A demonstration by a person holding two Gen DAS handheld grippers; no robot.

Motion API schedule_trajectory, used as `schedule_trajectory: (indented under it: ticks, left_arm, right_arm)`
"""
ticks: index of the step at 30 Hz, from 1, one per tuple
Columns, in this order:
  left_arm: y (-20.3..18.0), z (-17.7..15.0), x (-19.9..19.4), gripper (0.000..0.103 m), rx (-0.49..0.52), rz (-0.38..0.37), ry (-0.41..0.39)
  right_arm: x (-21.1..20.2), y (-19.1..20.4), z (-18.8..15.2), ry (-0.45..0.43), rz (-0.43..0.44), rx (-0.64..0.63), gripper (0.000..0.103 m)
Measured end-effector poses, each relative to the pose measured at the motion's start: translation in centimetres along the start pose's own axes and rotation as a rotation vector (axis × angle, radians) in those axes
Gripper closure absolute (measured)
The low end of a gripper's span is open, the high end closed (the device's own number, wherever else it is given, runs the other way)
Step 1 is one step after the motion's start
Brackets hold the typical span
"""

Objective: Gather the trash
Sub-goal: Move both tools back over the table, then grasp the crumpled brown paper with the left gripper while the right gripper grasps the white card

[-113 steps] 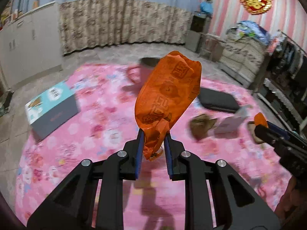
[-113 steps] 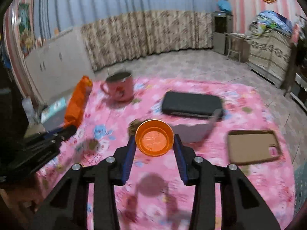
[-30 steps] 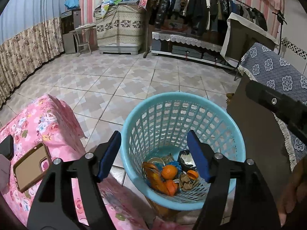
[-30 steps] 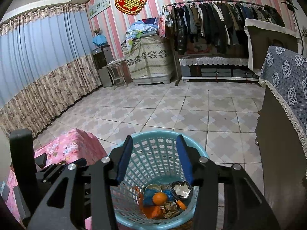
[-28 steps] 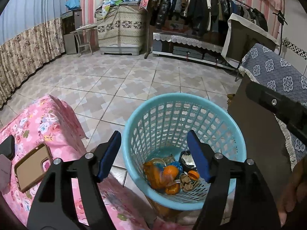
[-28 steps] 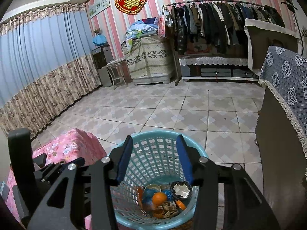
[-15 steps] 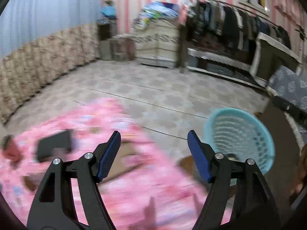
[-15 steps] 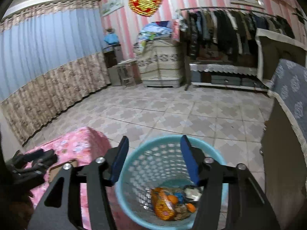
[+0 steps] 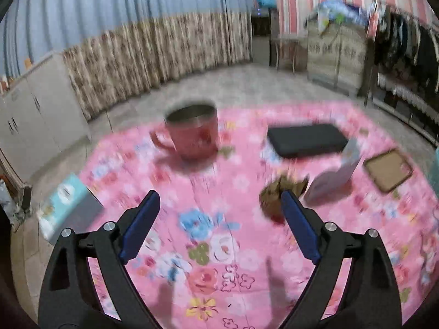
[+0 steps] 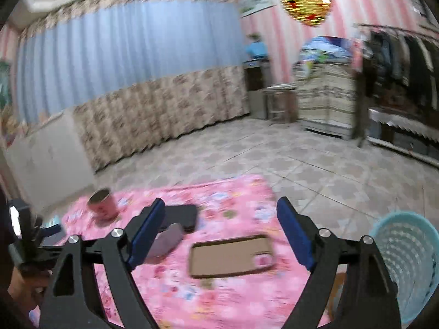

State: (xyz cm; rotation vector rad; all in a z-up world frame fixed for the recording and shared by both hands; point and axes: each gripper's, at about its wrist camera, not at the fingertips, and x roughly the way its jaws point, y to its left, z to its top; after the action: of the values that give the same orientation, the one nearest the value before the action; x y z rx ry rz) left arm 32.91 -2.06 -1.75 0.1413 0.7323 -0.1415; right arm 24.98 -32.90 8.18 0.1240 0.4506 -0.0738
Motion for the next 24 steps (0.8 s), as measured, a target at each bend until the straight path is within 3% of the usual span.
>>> schedule_trajectory:
  ticks: [3, 7, 13, 20, 23, 24]
  left_arm:
    - [-0.9, 0.1, 1.8, 0.016, -0.044, -0.091, 0.047]
    - [-1.4, 0.2, 2.6, 0.016, -0.063, -0.139, 0.037]
    - [-1.6, -0.1, 4.5, 0.016, -0.071, -0.147, 0.068]
    - [-1.8, 0.4, 6.9, 0.016, -0.171, -0.204, 0.1]
    - [-3.1, 0.4, 7.2, 0.023, -0.131, -0.198, 0.116]
    - [-3.1, 0.5, 7.1, 0.03, -0.134, -0.189, 0.108]
  right_arm:
    - [3.2, 2.9, -0.5, 0.063, 0.018, -0.057, 0.021]
    - [7.2, 4.5, 0.0, 0.14, 0.064, -0.052, 0.021]
    - [10.4, 4.1, -1.0, 0.18, 0.105, 0.016, 0.02]
    - [11.8, 3.1, -2.7, 0.232, 0.12, 0.096, 0.02]
    - [12.0, 3.3, -2.9, 0.237, 0.127, 0.088, 0.02]
    - [12.1, 3.4, -2.9, 0.24, 0.128, 0.085, 0.02]
